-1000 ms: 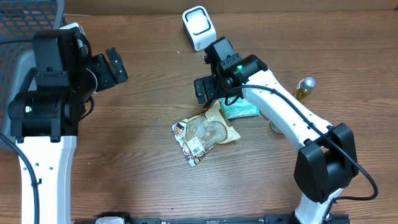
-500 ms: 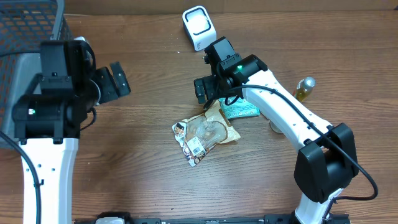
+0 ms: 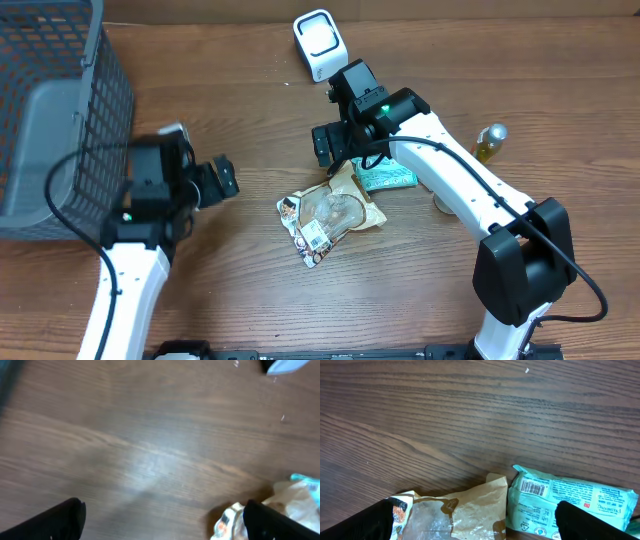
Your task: Scan the item barcode
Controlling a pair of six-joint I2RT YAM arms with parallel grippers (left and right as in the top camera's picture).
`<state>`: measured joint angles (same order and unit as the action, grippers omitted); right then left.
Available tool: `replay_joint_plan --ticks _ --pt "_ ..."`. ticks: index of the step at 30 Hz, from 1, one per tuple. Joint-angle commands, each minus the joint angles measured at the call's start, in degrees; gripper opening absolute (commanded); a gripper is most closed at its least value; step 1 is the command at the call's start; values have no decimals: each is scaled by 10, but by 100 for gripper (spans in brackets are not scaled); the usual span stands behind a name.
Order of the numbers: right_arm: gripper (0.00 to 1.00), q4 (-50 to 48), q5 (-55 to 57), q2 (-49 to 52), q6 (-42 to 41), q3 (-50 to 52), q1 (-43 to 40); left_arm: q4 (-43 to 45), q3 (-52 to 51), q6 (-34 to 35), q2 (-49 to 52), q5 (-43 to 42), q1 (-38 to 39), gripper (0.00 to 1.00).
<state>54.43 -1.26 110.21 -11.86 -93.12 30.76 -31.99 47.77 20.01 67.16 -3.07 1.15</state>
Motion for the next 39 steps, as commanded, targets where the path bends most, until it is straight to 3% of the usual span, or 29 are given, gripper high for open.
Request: replay_joint_plan --ticks 1,10,25,33,39 --pt "100 -3 -1 1 -2 3 -3 69 -88 16 -33 -30 4 100" --pt "100 -3 -1 1 -2 3 -3 274 -264 45 -76 -30 4 100" --pt "100 -3 -1 1 -2 3 -3 372 -347 44 -85 -24 4 99" --pt "100 -3 -1 1 -2 3 -3 494 -420 45 -85 -30 4 100" --pt "100 -3 -1 1 -2 3 -3 513 -463 44 -97 -30 4 99"
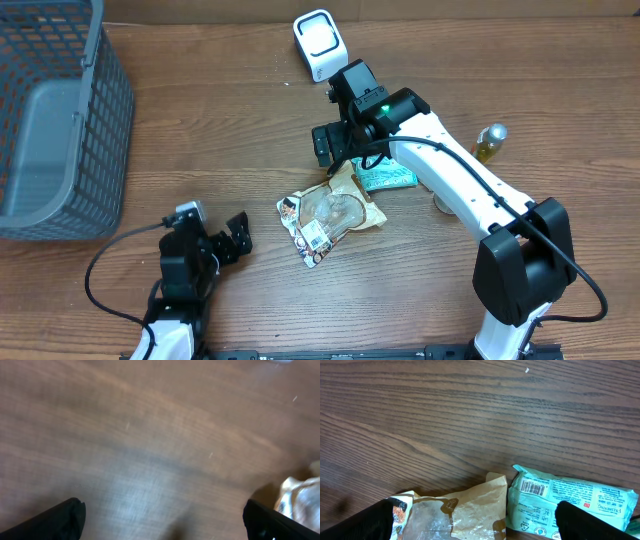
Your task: Scan the item barcode
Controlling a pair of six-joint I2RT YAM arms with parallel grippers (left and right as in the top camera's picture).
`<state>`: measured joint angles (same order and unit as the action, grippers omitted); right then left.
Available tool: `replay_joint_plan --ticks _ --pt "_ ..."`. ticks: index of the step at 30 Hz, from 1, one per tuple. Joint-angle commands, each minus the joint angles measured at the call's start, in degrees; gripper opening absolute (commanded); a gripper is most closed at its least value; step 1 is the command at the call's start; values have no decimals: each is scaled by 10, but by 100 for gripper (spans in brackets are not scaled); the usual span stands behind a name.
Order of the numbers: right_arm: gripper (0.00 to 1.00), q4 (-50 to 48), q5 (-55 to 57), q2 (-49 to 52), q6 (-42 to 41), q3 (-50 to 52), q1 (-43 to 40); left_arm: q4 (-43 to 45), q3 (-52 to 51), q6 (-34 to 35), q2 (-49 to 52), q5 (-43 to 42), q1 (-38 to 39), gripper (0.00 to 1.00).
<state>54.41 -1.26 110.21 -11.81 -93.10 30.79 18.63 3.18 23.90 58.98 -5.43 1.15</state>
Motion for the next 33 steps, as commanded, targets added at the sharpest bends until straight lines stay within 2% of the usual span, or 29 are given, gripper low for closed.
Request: replay_joint_plan --ticks 1,9,18,33 --pt "100 -3 -1 1 -2 3 -3 12 -23 5 -18 -6 4 100" --pt "100 -3 -1 1 -2 3 -3 5 -29 5 -35 -6 4 99" --pt "100 -3 -1 1 -2 3 -3 -68 -29 -12 -110 -3 4 100" --pt "100 -3 -1 1 -2 3 -3 -218 -29 -14 -311 2 4 100"
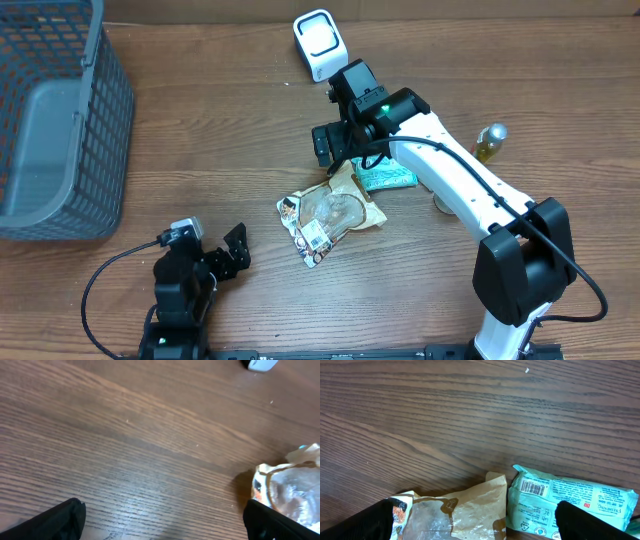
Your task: Scan the item barcode
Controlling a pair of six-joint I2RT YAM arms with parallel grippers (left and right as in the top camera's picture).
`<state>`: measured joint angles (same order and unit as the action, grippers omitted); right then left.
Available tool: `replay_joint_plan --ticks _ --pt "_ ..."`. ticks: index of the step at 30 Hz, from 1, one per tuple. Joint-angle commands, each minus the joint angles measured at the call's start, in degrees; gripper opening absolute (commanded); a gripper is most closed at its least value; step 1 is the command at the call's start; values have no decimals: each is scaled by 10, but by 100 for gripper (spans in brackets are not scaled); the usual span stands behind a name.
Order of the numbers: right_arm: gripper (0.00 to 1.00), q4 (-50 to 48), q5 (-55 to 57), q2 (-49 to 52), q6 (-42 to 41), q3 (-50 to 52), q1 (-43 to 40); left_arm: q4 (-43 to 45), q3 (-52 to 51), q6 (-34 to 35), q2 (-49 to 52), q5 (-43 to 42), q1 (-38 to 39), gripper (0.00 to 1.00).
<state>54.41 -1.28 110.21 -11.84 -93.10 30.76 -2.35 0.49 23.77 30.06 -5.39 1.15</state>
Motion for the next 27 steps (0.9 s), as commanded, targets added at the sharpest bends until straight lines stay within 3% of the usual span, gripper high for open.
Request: replay_joint_plan --ticks 1,27 --pt "100 -3 -1 1 -2 3 -3 -10 -2 -13 -24 2 4 100" --pt "100 -3 -1 1 -2 3 -3 -18 -2 -83 -260 -2 4 99"
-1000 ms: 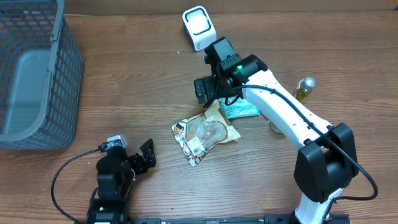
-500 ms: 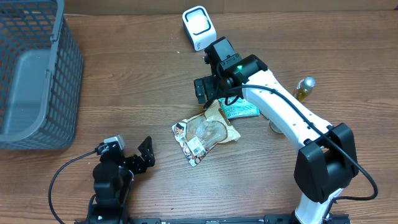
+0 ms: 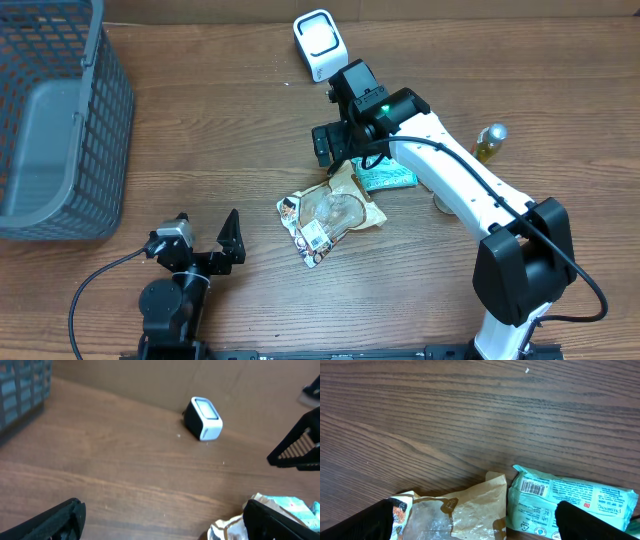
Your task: Scan the item barcode
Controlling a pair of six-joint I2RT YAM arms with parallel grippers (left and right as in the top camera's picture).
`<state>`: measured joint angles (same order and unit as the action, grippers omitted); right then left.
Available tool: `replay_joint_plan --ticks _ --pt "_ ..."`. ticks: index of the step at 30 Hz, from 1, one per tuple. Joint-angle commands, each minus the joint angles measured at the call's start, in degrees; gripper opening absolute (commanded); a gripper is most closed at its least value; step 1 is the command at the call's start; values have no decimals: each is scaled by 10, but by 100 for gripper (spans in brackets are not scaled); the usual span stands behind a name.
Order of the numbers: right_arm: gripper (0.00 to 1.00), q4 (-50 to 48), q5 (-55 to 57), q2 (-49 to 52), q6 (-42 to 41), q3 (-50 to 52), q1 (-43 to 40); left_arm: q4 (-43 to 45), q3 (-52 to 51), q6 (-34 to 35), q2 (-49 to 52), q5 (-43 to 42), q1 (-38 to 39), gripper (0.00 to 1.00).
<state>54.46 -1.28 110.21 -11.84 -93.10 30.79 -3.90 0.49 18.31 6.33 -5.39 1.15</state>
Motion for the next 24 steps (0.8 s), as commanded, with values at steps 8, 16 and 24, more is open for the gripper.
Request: replay_joint_plan --ticks 8,16,24 --pt "100 -3 -1 1 -2 3 -3 -3 -2 -91 -61 0 4 99" --pt "100 -3 -1 1 -2 3 -3 -3 -2 -157 -61 0 4 100" --pt "100 -3 -1 1 -2 3 -3 -5 -2 -171 -61 15 4 100"
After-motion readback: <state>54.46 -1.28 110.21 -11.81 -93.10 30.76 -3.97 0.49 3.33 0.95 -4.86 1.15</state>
